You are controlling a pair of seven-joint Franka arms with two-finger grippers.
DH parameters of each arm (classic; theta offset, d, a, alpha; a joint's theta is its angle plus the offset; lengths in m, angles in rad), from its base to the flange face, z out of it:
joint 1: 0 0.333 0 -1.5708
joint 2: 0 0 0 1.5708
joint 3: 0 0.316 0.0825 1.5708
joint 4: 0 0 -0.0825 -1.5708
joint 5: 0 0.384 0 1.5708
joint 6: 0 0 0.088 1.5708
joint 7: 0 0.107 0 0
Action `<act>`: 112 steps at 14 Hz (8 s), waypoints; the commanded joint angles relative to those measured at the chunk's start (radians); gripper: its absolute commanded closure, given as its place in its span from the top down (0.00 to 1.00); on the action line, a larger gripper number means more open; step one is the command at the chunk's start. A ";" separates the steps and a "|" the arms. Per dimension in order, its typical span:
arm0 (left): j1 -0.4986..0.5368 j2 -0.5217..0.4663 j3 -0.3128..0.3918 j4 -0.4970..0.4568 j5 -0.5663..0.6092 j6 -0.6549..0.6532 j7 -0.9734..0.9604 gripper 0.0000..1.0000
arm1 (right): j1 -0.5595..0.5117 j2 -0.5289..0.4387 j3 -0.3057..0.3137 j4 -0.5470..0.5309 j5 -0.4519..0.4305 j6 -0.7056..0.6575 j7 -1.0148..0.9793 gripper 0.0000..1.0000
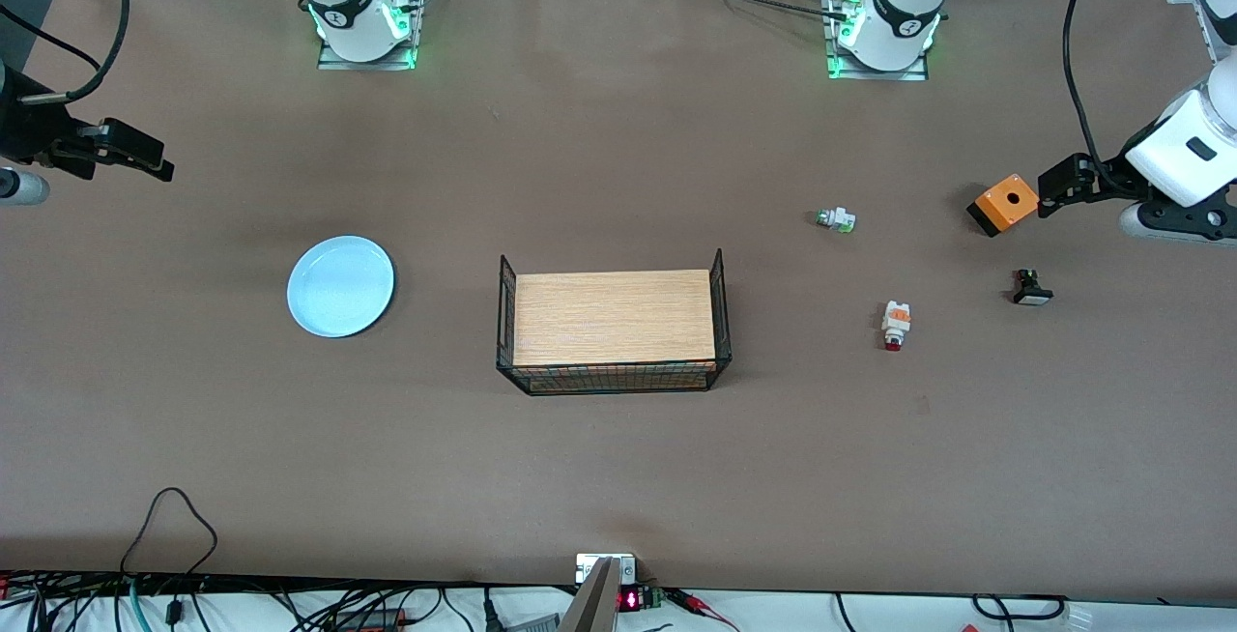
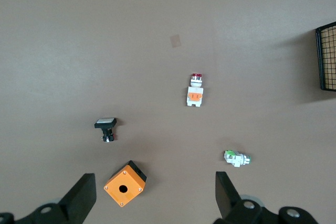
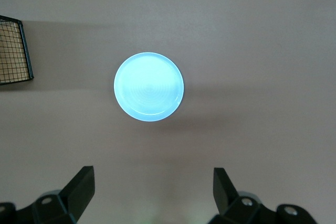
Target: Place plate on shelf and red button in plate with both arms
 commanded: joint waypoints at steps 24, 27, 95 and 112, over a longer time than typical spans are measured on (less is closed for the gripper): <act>0.003 -0.001 0.001 0.010 -0.010 -0.014 0.025 1.00 | -0.068 0.399 0.010 -0.450 -0.020 0.844 -0.082 1.00; 0.003 -0.001 0.001 0.010 -0.010 -0.014 0.025 1.00 | -0.065 0.451 0.010 -0.449 -0.012 0.846 -0.077 0.62; -0.048 0.476 -0.049 -0.358 -0.002 0.906 0.085 1.00 | 0.058 0.161 0.118 0.106 -0.010 0.079 0.258 1.00; -0.057 0.450 -0.215 0.218 -0.065 0.145 -0.114 0.08 | 0.056 -0.072 -0.041 -0.118 -0.048 0.045 -0.022 1.00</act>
